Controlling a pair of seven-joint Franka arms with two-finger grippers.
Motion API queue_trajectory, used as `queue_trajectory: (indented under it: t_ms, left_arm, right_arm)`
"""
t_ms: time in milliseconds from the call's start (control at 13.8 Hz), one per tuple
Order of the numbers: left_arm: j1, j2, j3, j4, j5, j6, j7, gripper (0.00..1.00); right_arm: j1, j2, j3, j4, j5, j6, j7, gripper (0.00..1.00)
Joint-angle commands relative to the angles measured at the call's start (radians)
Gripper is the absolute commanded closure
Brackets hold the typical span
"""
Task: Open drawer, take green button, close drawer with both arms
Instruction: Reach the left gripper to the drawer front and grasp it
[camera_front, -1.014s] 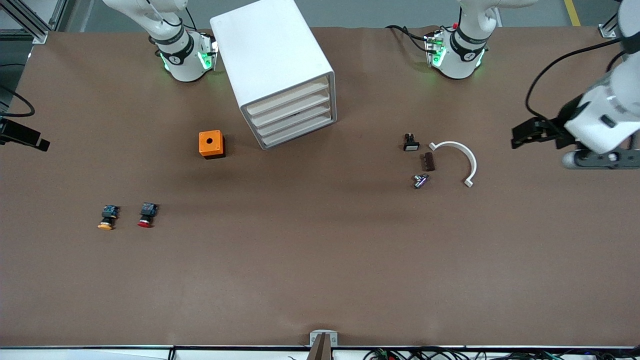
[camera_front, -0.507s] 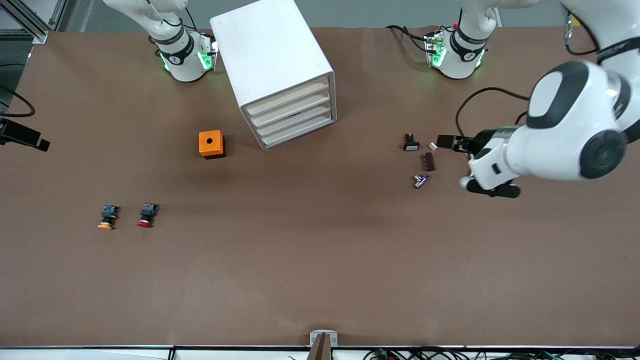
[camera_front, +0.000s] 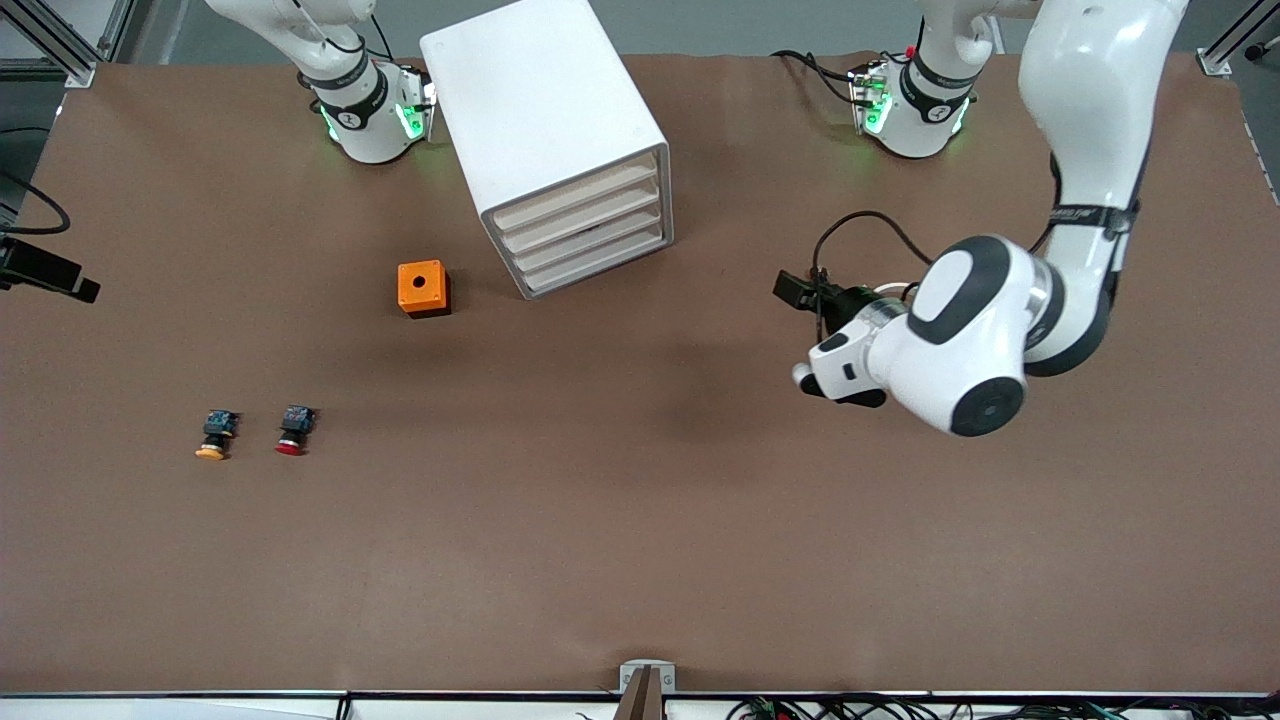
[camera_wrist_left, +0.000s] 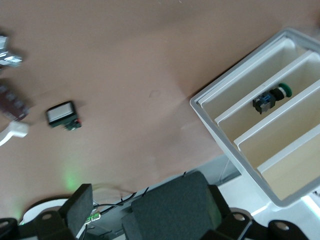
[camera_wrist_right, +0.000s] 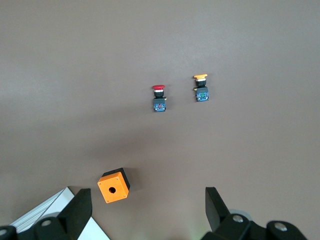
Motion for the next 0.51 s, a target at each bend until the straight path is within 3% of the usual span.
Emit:
queue_trajectory:
  t_ms: [0,290,434]
  left_arm:
    - [-0.02,0.061,-0.015,0.027,-0.075,0.045,0.114,0.0]
    - [-0.04,0.151,-0.015,0.004,-0.311,0.143,0.309,0.0]
    - [-0.066,0.167,-0.015,-0.025,-0.37,0.209,0.409,0.0]
  right_arm:
    - [-0.019,0.002,0.017,0.009,-0.002,-0.006,0.001,0.0]
    - [-0.019,0.002,0.017,0.009,-0.002,-0.006,0.001,0.0]
    - [-0.019,0.002,0.017,0.009,-0.002,-0.006,0.001,0.0]
